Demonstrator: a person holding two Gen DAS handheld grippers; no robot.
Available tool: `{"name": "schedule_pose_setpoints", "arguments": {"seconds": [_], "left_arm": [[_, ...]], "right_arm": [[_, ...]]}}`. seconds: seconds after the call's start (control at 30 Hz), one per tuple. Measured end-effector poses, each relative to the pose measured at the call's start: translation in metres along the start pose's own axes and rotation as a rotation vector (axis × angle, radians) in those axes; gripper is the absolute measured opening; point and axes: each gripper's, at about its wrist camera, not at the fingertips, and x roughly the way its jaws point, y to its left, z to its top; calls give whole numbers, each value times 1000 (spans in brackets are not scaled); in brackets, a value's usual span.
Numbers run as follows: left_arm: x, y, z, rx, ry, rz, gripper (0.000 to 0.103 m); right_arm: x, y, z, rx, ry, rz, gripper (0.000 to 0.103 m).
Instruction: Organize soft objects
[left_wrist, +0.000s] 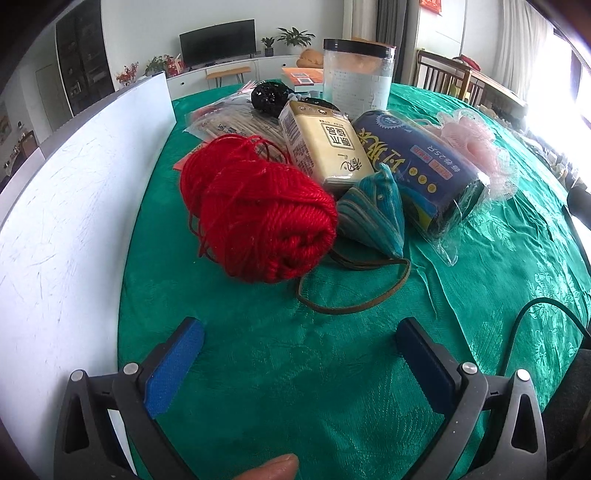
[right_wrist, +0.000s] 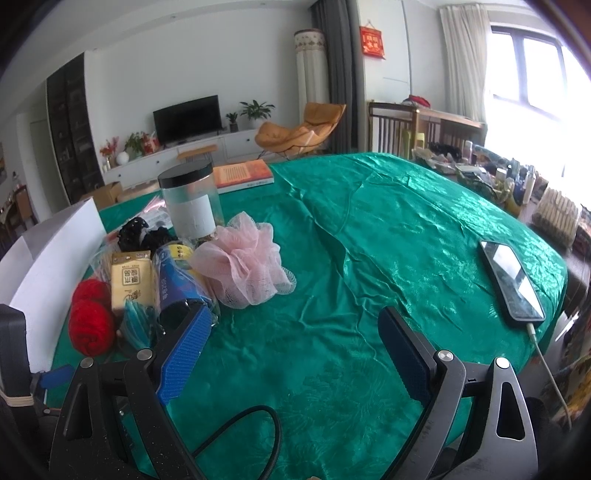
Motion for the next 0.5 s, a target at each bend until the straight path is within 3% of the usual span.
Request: {"name": "schedule_pose_setpoints", "arguments": {"seconds": [0.5], "left_arm": [[-1,0,0,-13,-2,9,103]], "right_arm": [[-2,-7,14,60,61,24,93]]}}
